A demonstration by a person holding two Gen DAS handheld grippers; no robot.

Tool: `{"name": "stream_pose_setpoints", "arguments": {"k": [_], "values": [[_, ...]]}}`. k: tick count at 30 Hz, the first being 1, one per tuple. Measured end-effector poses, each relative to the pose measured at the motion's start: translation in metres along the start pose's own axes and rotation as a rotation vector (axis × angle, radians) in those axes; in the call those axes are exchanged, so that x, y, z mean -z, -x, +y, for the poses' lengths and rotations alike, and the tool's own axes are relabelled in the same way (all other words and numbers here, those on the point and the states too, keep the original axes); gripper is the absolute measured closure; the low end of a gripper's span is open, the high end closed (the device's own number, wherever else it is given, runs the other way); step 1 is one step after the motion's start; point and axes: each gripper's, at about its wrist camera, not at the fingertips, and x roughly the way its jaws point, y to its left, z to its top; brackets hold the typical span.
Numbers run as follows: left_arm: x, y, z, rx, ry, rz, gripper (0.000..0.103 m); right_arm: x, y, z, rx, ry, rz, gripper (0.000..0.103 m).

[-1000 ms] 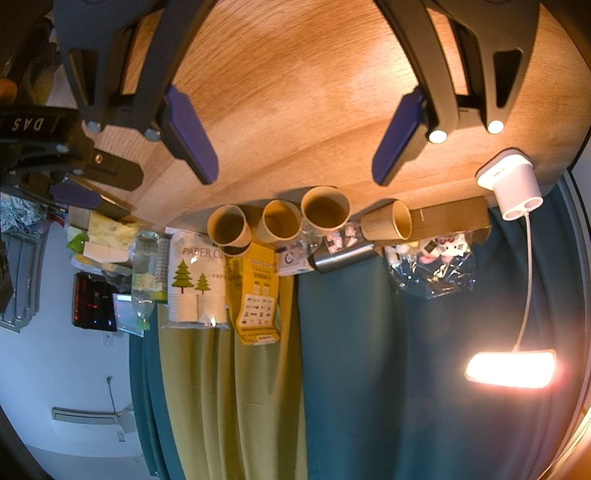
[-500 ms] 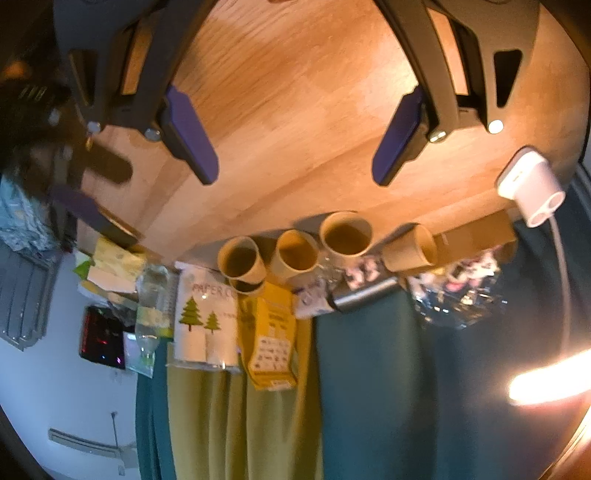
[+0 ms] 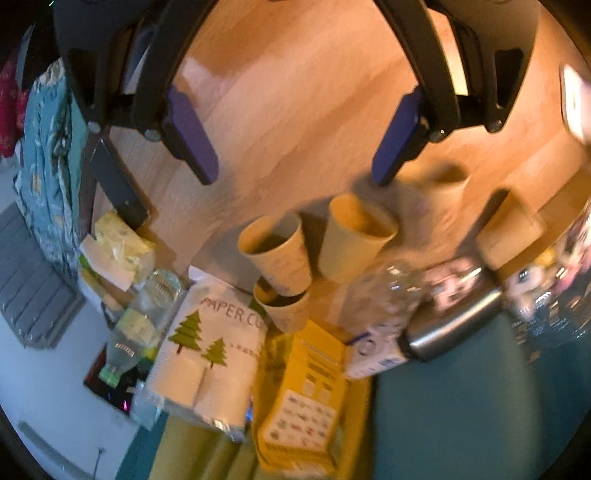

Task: Flip cup upside down
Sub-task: 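Reach the left gripper toward the patterned paper cup beside the white cup stack, then close the left gripper on the patterned paper cup and lift it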

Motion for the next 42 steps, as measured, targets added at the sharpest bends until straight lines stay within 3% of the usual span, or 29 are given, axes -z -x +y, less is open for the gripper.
{"name": "stream_pose_setpoints", "arguments": {"k": [3,13,21,25,31,34,42], "values": [[-0.037,-0.035,-0.010,0.001,-0.019,0.077,0.016,-0.004,-0.008,-0.009,0.007,-0.006,0.002,0.011],[-0.117,-0.121,-0.023,-0.066,-0.042,0.123,0.016,0.004,-0.016,-0.043,0.019,-0.072,0.012,0.011],[-0.143,-0.164,-0.032,-0.080,-0.038,0.170,0.016,0.005,-0.015,-0.055,0.011,-0.116,0.019,0.011],[-0.150,-0.187,-0.034,-0.138,-0.056,0.230,0.016,0.006,-0.015,-0.057,0.006,-0.122,0.017,0.011],[-0.156,-0.197,-0.035,-0.176,-0.066,0.242,0.018,0.008,-0.013,-0.062,-0.003,-0.136,0.015,0.011],[-0.158,-0.200,-0.038,-0.183,-0.075,0.266,0.033,0.009,-0.011,-0.062,-0.004,-0.140,0.010,0.011],[-0.164,-0.184,-0.046,-0.188,-0.099,0.226,0.038,0.009,-0.012,-0.062,-0.003,-0.136,0.006,0.011]]}}
